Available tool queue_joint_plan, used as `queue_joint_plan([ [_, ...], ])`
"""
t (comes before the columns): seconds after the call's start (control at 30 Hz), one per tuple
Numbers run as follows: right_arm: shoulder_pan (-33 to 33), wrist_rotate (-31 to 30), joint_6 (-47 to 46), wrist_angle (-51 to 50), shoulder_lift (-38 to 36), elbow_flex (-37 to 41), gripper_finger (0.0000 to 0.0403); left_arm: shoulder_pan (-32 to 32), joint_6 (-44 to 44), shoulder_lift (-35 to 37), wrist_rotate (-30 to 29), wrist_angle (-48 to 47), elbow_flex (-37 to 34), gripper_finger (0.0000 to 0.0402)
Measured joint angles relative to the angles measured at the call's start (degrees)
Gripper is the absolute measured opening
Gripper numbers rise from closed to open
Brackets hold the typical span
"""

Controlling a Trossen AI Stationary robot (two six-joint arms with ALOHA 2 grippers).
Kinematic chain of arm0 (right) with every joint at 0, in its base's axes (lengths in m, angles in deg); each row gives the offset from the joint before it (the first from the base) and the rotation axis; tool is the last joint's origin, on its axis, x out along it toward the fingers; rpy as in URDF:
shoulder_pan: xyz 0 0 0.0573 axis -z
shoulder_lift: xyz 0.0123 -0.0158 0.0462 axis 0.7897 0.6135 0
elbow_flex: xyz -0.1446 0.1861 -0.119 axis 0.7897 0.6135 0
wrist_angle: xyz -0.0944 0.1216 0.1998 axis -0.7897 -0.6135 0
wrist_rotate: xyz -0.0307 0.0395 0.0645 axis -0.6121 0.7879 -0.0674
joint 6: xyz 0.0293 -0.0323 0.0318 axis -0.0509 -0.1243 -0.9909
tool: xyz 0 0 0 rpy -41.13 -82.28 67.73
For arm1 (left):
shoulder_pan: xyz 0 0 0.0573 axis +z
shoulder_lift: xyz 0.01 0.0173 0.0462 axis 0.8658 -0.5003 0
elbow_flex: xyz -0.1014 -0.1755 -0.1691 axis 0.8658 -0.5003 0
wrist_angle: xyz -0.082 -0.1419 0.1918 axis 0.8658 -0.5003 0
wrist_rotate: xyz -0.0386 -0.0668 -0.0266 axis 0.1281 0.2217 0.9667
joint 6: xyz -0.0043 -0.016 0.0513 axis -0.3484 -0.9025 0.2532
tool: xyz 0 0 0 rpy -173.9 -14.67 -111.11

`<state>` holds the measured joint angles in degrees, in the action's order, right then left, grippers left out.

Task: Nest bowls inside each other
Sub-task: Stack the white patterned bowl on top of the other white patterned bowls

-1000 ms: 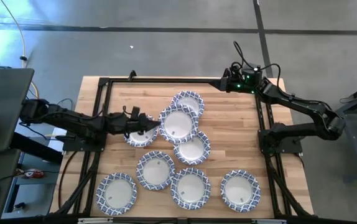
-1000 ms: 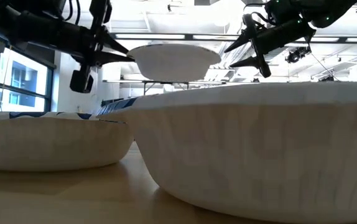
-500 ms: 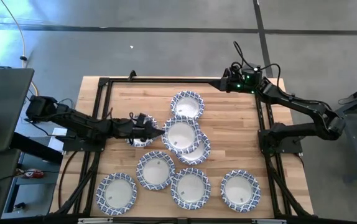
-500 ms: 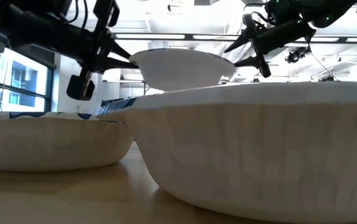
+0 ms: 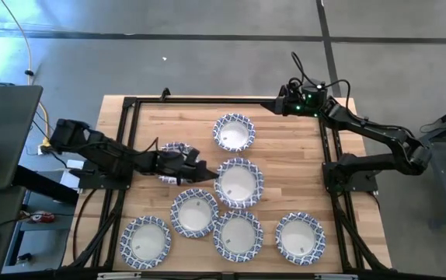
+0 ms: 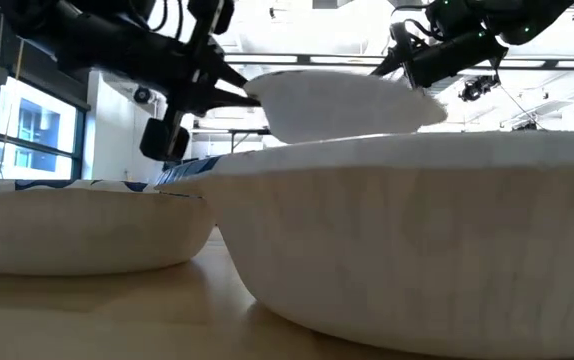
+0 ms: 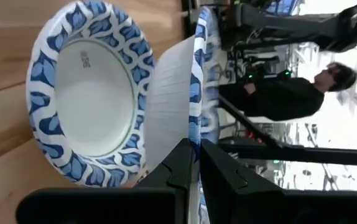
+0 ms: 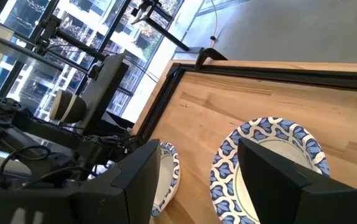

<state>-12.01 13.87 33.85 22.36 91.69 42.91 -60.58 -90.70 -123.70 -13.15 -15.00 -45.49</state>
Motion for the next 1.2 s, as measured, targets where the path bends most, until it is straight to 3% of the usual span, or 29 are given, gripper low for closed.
queue_joint_plan([
  [0.27, -1.34, 0.07, 0.62, -0.60, 0.00, 0.02, 0.0208, -0.33, -0.89, -4.05, 0.88, -0.18, 0.70, 0.0019],
  [0.97, -1.27, 0.04, 0.70, -0.94, 0.00, 0.02, 0.0208, 2.14, -0.62, -4.10, -2.04, -2.52, 0.74, 0.0019],
  [1.2, -1.30, 0.04, 1.00, -0.94, 0.00, 0.02, 0.0208, 2.14, -0.61, -4.10, -1.73, -2.54, 0.74, 0.0047],
])
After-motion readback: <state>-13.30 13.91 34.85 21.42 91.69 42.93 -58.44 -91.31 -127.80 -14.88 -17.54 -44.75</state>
